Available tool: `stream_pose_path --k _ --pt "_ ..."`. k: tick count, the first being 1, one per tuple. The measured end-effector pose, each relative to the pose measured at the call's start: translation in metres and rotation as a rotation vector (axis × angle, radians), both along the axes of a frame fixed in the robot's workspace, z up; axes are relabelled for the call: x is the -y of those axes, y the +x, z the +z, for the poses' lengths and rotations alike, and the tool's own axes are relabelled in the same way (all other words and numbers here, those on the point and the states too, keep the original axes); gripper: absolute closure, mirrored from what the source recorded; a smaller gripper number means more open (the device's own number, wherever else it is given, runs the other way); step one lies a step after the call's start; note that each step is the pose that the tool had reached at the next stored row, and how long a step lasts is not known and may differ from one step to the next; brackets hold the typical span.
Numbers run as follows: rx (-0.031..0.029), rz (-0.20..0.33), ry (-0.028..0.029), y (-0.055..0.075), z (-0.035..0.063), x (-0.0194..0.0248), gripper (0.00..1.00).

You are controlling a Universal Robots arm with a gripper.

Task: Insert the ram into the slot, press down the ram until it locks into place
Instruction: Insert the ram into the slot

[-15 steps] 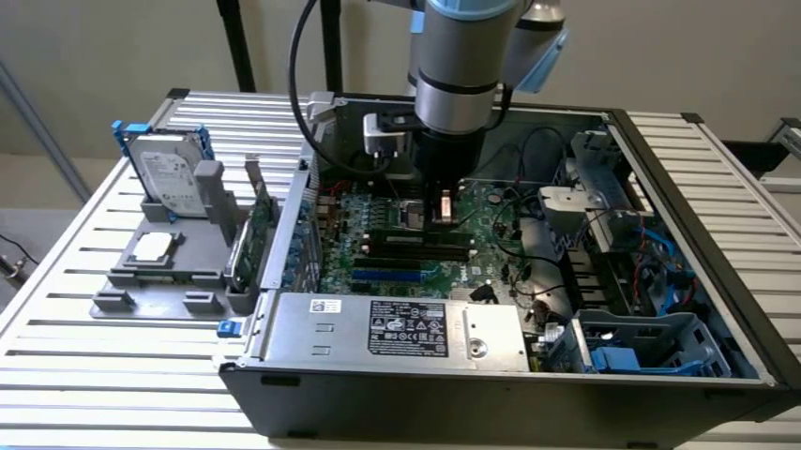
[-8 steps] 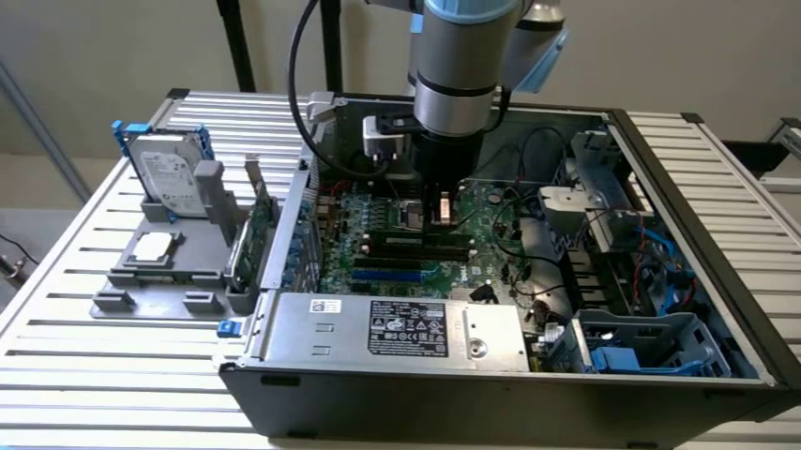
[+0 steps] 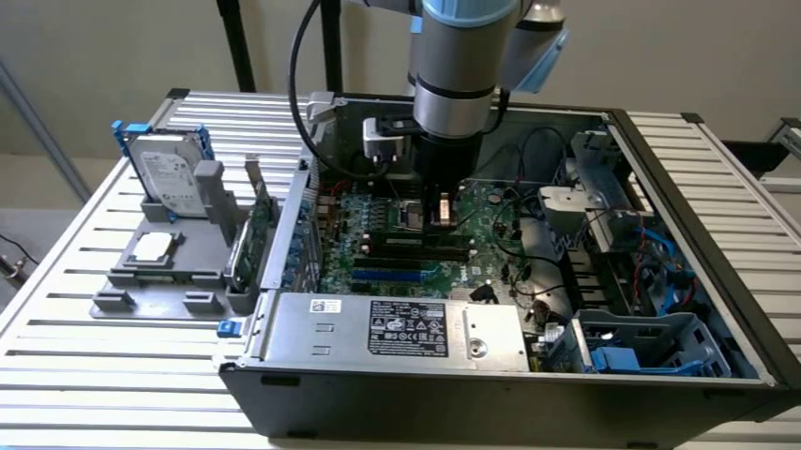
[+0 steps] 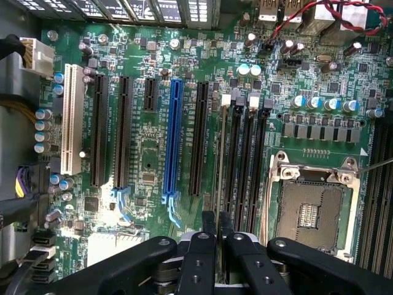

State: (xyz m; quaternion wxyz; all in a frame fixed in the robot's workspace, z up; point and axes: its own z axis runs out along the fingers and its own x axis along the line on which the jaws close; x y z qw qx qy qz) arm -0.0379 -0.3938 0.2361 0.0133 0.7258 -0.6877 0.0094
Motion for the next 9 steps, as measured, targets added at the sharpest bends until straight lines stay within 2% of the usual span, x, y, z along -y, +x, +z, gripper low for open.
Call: stream_pose_path --k 9 --pt "0.0051 -0.005 0.0002 0.0 -0.0032 -0.0006 0.86"
